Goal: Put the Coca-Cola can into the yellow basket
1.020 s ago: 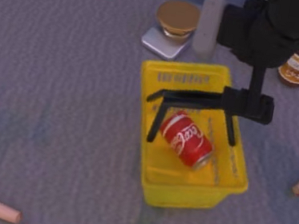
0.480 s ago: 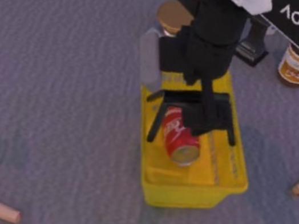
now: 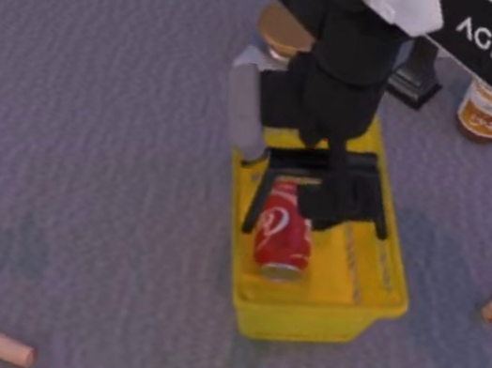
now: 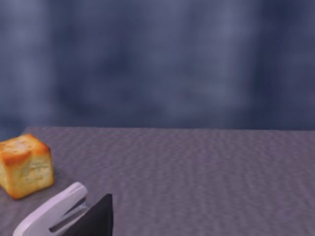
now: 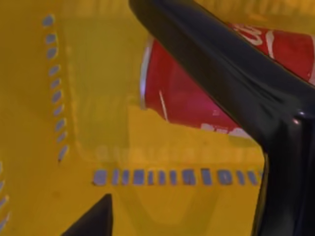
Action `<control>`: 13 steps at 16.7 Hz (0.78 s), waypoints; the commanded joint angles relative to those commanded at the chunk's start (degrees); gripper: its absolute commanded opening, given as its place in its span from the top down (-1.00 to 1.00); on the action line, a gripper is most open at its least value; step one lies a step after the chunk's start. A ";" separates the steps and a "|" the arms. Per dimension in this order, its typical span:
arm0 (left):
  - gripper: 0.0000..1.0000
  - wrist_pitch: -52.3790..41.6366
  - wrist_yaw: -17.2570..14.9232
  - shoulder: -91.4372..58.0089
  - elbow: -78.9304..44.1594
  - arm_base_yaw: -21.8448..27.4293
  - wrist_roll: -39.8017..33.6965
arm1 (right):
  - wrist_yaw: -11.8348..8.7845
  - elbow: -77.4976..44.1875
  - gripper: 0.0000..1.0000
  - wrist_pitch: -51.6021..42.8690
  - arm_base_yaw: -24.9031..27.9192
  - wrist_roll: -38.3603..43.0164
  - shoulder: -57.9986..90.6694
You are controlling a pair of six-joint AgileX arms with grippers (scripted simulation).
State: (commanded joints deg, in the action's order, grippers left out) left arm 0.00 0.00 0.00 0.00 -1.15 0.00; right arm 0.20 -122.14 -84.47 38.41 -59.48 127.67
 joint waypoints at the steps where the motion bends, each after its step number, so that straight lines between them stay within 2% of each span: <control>1: -1.00 0.00 0.00 0.00 0.00 0.00 0.00 | 0.00 1.30 -1.00 1.06 0.03 0.03 -0.20; 6: -1.00 0.00 0.00 0.00 0.00 0.00 0.00 | 0.00 2.67 -1.00 2.26 0.07 0.05 -0.40; 13: -1.00 0.00 0.00 0.00 0.00 0.00 0.00 | 0.00 2.67 0.06 2.26 0.07 0.05 -0.40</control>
State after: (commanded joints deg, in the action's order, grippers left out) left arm 0.00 0.00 0.00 0.00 -1.15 0.00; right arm 0.19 -119.47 -82.20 38.48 -59.43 127.27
